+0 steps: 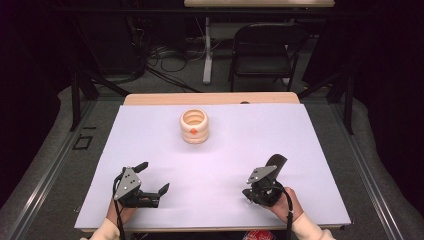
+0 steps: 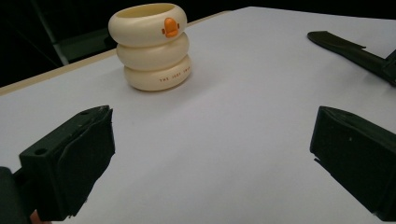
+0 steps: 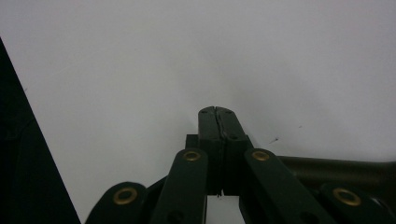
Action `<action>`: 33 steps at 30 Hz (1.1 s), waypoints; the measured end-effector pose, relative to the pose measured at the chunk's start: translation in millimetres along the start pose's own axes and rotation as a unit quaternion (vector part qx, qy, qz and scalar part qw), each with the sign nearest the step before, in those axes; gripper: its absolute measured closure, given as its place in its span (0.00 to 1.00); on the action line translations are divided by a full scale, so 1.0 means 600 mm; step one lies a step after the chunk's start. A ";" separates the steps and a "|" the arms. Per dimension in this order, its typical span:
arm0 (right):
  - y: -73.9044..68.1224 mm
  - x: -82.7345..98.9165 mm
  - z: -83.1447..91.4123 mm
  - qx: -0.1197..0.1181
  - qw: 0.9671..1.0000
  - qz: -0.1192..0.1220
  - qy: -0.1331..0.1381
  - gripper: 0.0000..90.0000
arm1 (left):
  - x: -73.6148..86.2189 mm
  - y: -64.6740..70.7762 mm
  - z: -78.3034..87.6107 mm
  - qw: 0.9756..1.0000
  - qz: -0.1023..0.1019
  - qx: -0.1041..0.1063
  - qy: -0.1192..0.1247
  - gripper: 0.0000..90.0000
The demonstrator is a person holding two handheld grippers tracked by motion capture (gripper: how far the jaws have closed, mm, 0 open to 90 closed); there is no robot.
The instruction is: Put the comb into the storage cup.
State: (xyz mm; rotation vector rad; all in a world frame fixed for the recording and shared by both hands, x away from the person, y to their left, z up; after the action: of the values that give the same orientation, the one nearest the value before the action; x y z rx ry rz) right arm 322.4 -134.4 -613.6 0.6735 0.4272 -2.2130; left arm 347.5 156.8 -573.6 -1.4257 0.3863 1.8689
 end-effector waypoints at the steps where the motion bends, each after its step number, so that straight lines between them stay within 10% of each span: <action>1: 0.000 0.000 0.000 0.000 1.000 0.000 0.000 1.00 | 0.000 0.000 0.000 1.000 0.001 0.000 0.000 0.00; 33: 0.030 0.040 0.044 0.032 0.999 -0.030 -0.003 1.00 | 0.001 0.000 -0.002 1.000 0.000 0.000 -0.003 0.00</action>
State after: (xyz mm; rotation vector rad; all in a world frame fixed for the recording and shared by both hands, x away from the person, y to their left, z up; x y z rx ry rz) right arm 313.5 -172.8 -608.3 0.6955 0.3782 -2.2940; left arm 348.0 156.2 -574.6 -1.4196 0.3822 1.8732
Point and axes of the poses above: each handheld gripper's, and its own axes: z roughly backward along the jaws, x roughly out of its underside, y roughly to its right, the point moved 10 cm from there along -z, roughly forward along the jaws, and after that the axes turned 7 degrees about -z, right-handed, at the moved point
